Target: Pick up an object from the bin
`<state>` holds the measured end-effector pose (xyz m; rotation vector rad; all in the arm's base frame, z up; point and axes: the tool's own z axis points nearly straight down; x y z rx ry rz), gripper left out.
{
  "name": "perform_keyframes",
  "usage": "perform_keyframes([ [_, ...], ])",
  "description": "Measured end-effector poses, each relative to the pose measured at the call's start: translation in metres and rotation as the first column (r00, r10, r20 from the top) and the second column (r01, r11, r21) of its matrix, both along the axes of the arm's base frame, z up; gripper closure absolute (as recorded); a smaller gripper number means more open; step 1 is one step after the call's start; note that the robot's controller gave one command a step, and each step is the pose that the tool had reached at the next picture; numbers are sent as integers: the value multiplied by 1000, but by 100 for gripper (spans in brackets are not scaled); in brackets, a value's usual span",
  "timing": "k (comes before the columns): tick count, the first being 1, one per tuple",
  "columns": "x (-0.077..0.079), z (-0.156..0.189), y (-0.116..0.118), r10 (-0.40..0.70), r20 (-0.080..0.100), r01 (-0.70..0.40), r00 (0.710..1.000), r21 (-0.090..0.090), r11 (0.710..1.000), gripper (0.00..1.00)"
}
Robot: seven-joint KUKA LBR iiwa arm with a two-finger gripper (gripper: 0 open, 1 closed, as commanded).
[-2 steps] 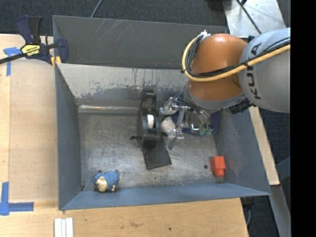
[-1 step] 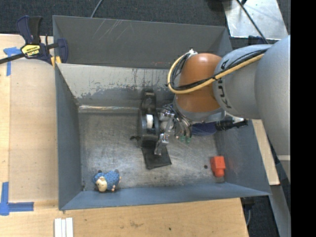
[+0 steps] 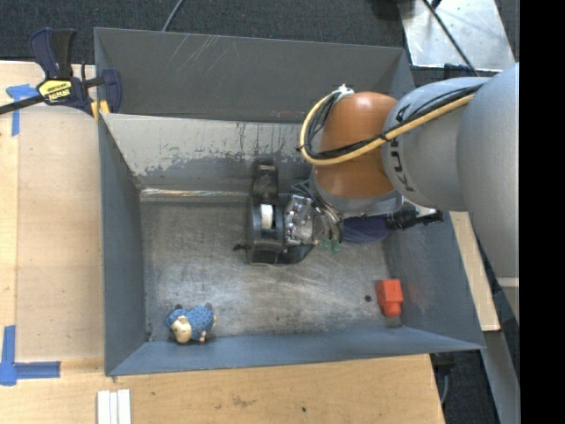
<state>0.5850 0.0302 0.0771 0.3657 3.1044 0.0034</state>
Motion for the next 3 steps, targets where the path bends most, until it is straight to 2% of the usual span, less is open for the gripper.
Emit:
perform_keyframes([
  [1, -20, 1, 21, -32, 15, 32, 999, -5, 999, 100],
  [2, -16, 180, 32, -75, -5, 75, 997, 2, 997, 100],
  [3, -32, 55, 21, -78, -22, 78, 997, -3, 997, 100],
])
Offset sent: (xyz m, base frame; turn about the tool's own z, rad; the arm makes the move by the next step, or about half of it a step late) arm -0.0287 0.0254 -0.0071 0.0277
